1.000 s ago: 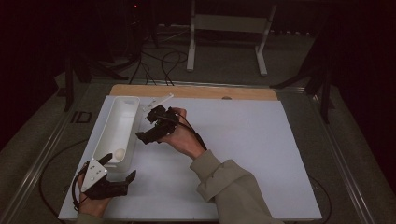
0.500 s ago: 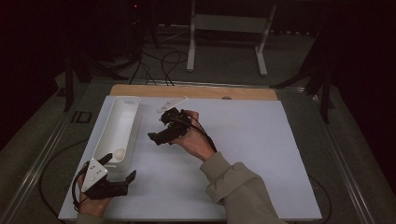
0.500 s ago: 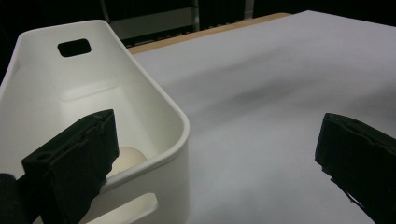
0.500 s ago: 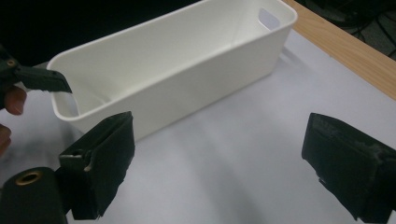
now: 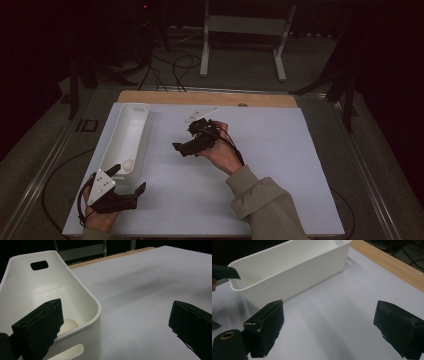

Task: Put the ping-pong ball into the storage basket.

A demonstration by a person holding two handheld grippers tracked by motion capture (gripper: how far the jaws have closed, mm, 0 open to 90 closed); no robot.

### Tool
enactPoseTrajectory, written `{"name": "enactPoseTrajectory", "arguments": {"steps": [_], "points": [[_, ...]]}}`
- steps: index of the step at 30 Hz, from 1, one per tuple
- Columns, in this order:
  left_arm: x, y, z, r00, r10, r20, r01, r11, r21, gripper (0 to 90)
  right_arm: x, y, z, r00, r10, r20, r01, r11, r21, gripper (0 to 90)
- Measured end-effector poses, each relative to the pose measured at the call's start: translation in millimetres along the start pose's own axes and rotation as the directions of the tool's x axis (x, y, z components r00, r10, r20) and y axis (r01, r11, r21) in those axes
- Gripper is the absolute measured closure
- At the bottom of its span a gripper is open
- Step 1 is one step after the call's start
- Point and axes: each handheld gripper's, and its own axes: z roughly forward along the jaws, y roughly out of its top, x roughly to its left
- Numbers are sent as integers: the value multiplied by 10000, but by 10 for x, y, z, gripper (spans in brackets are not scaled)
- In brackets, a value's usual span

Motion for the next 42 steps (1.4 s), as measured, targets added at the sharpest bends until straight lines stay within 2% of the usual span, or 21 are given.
{"name": "enactPoseTrajectory", "arguments": {"steps": [8,19,21,23,31,34,42], "points": [[0,2,2,10000,-23,10,23,10000,-3,0,-119,-214,-124,9992,335,234,-330,9992,-239,91],[-3,6,4,10000,-34,-18,34,10000,20,0,-195,-515,-397,9967,653,478,-621,9960,-643,92],[-4,6,4,10000,-44,-24,44,10000,22,0,-188,-601,-455,9960,535,716,-485,9964,-699,92],[-4,7,5,10000,-33,-35,33,10000,27,0,-186,-632,-475,9958,515,756,-461,9964,-708,92],[-5,9,6,10000,-42,-62,42,10000,29,0,-204,-927,-712,9892,775,1247,-644,9923,-1059,92],[-6,11,6,10000,-62,-68,63,10000,37,0,-206,-983,-767,9871,782,1397,-628,9918,-1115,92],[2,17,3,9999,-150,-14,150,9999,46,0,-272,-1245,-935,9775,1320,1647,-1081,9833,-1465,92]]}}
